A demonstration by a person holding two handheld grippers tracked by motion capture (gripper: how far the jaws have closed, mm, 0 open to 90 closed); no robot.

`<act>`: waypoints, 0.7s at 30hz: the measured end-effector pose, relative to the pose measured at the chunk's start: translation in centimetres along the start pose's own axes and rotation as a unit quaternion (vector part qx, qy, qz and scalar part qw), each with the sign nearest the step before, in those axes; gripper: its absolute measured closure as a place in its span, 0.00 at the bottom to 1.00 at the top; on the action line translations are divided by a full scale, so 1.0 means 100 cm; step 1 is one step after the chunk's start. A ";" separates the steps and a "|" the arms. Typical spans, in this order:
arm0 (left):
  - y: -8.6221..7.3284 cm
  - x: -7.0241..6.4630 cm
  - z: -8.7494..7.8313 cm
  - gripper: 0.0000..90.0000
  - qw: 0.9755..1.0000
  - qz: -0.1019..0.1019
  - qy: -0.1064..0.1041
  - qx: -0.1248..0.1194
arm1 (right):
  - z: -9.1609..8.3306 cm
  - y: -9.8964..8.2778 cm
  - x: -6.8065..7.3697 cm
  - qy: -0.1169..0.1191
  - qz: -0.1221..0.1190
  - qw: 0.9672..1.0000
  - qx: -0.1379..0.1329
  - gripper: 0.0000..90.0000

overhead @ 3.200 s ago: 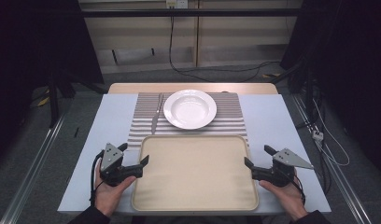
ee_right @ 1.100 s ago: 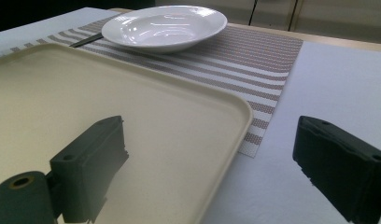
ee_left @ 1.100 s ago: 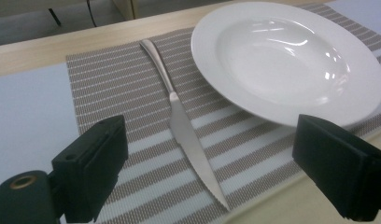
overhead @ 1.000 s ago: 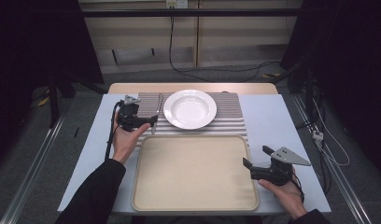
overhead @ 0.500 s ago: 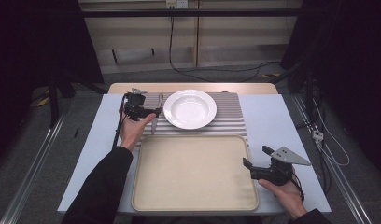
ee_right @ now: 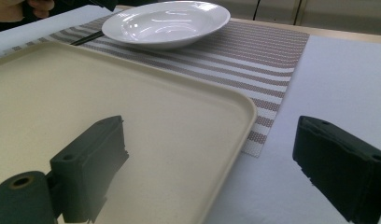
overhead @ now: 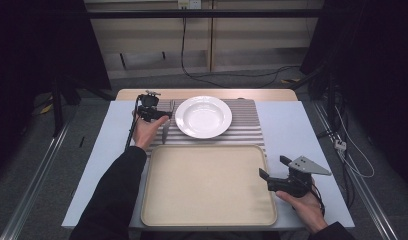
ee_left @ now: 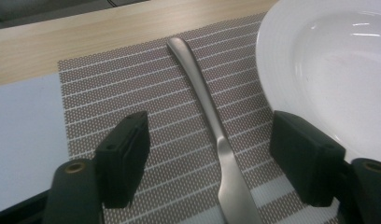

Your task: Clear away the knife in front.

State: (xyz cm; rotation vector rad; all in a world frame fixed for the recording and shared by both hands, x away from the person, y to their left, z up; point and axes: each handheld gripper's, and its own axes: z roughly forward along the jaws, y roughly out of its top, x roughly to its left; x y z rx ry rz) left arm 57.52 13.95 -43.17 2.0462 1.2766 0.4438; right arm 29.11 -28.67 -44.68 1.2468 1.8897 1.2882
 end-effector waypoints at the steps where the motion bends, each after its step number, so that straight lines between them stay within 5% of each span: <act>1: 0.000 0.001 0.005 0.39 1.000 -0.006 0.002 0.012 | 0.001 0.000 0.000 0.001 0.002 1.000 0.001 0.10; 15: 0.016 -0.004 0.037 0.72 0.999 0.005 0.005 0.053 | 0.001 -0.001 -0.001 0.005 0.005 1.000 0.006 0.10; 17: 0.016 -0.002 0.041 0.74 0.999 -0.008 -0.004 0.053 | 0.001 -0.001 -0.001 0.006 0.005 1.000 0.006 0.10; 21: 0.019 -0.002 0.045 0.75 0.998 -0.002 0.004 0.062 | 0.001 0.000 -0.001 0.006 0.007 1.000 0.004 0.10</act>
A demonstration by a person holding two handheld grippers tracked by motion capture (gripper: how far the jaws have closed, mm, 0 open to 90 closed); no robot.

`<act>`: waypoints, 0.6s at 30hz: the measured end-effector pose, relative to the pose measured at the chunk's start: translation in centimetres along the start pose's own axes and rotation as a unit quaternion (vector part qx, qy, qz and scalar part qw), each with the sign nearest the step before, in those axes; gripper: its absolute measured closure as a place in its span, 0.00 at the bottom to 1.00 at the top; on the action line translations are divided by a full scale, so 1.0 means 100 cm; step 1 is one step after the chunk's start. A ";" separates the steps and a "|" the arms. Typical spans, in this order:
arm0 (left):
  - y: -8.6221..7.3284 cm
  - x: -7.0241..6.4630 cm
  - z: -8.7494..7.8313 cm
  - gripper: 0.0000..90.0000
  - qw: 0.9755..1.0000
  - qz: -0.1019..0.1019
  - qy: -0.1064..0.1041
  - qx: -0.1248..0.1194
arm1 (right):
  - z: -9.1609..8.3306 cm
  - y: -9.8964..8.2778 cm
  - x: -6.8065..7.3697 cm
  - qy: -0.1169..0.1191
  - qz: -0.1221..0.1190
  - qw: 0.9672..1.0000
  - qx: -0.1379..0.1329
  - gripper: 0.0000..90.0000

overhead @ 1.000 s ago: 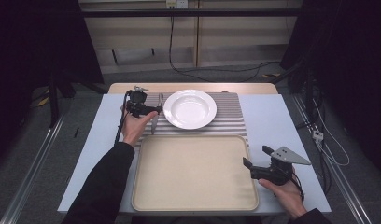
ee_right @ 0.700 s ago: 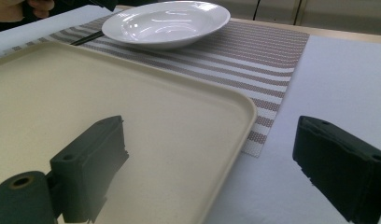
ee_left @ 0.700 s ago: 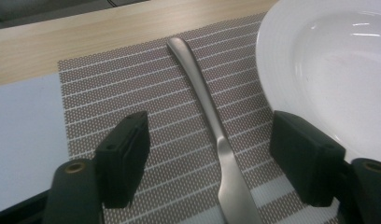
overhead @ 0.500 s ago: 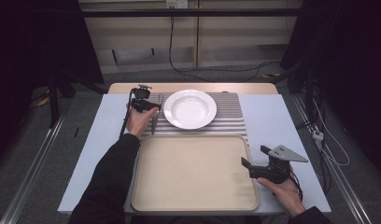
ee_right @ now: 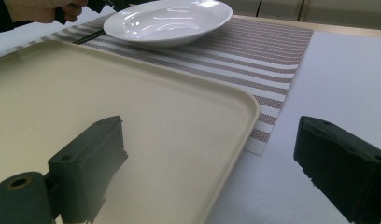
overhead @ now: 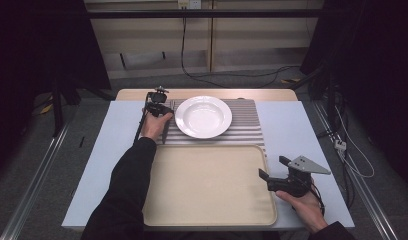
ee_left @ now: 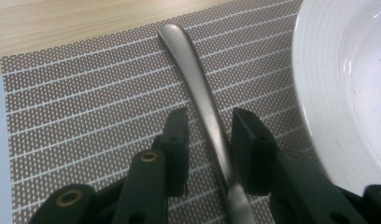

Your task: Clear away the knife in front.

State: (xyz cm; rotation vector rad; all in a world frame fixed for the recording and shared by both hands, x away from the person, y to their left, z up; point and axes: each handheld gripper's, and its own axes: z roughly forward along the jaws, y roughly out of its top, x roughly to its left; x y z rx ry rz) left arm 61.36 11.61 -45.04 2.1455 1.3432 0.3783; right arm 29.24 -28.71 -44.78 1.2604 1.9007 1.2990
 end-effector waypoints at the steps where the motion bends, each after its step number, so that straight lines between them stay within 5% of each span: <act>1: 0.001 -0.002 0.001 0.76 1.000 0.005 0.006 0.004 | 0.000 0.000 0.000 0.000 0.000 1.000 0.000 0.10; 18: 0.004 -0.002 -0.003 0.88 0.999 -0.014 -0.006 0.035 | 0.001 0.000 0.001 0.000 -0.002 1.000 0.002 0.10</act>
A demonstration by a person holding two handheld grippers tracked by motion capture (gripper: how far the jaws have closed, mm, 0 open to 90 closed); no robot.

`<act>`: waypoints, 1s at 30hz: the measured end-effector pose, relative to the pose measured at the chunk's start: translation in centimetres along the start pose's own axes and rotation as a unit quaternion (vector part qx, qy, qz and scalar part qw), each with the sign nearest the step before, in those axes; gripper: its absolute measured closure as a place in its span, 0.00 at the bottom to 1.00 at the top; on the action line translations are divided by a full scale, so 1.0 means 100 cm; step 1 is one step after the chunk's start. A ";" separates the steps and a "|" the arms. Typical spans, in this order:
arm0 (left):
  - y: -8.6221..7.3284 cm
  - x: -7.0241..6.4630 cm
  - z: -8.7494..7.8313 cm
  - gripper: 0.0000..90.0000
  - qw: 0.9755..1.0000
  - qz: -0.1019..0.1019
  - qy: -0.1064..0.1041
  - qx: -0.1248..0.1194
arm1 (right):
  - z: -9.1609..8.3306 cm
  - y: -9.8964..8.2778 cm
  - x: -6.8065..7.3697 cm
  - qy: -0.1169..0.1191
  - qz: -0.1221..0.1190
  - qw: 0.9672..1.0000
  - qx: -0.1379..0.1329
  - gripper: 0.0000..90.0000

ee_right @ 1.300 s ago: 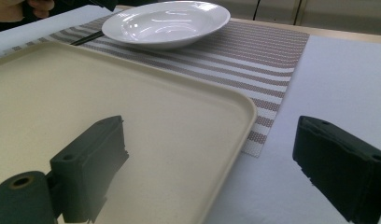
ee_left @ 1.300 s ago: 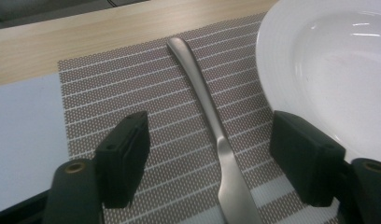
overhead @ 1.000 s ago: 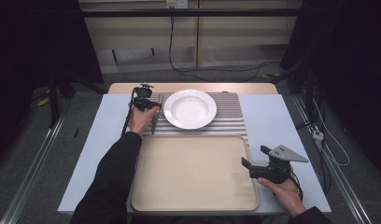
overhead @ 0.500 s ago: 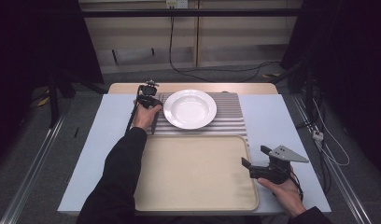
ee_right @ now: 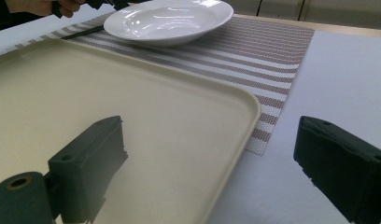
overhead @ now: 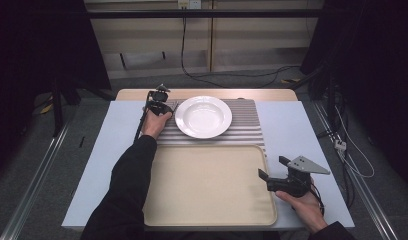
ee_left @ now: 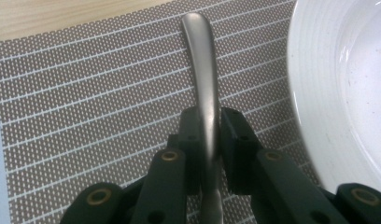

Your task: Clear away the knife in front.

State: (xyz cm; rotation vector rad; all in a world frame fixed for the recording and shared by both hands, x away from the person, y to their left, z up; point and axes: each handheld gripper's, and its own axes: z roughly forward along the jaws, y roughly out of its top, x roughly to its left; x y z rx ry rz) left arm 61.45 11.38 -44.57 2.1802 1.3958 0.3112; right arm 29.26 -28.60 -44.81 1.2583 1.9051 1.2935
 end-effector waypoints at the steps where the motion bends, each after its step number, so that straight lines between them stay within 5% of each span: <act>1: 0.000 0.000 0.000 0.88 1.000 0.003 0.002 0.001 | 0.000 0.000 0.000 -0.001 -0.001 1.000 0.001 0.10; 30: 0.000 -0.002 -0.003 0.89 1.000 0.023 -0.004 0.018 | 0.001 0.000 0.000 -0.001 0.000 1.000 0.007 0.10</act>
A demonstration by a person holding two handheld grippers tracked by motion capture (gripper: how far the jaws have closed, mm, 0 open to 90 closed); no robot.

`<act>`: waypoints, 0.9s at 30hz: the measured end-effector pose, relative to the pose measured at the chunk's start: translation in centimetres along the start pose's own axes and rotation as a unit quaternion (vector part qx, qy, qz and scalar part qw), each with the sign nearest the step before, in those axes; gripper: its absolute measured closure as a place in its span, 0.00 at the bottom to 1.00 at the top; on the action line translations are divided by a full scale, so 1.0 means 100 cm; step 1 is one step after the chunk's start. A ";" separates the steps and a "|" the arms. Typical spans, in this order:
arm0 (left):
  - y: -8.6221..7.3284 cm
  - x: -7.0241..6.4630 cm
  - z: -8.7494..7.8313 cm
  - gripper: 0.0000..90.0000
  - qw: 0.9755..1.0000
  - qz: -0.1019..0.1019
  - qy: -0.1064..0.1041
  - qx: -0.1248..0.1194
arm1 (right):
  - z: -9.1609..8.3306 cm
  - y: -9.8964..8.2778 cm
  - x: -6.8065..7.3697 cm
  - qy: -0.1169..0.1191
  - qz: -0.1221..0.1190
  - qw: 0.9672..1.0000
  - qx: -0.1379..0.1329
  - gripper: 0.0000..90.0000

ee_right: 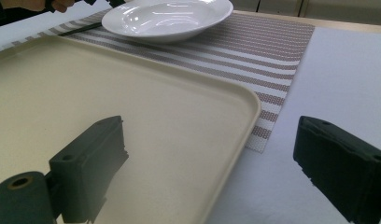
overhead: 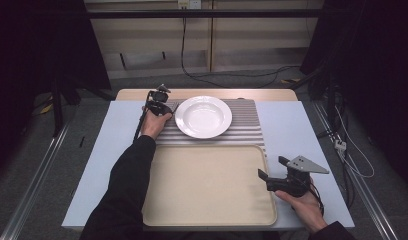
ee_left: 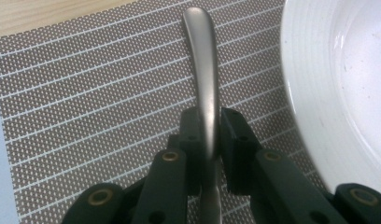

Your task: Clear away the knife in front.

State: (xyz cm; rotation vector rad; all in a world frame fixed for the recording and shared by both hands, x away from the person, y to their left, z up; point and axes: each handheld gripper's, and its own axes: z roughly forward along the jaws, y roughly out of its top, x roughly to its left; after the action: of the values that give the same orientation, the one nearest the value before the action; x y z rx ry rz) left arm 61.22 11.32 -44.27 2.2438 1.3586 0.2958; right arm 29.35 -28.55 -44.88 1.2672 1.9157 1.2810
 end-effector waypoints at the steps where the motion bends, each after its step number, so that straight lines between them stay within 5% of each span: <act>1: 0.000 0.000 0.000 0.89 1.000 0.000 0.000 -0.001 | 0.000 0.000 0.000 0.001 0.001 1.000 0.000 0.10; 18: -0.001 -0.002 -0.022 0.89 1.000 0.022 -0.007 0.000 | 0.000 0.000 0.000 0.001 0.002 1.000 0.001 0.10; 27: -0.006 0.000 -0.036 0.89 1.000 0.017 -0.012 -0.008 | 0.000 0.001 0.002 0.002 -0.001 1.000 0.000 0.10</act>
State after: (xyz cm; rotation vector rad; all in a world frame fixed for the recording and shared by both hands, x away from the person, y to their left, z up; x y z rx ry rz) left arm 59.27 12.65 -41.48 2.2528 1.3019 0.2905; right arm 29.29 -28.39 -44.81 1.2627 1.9201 1.2834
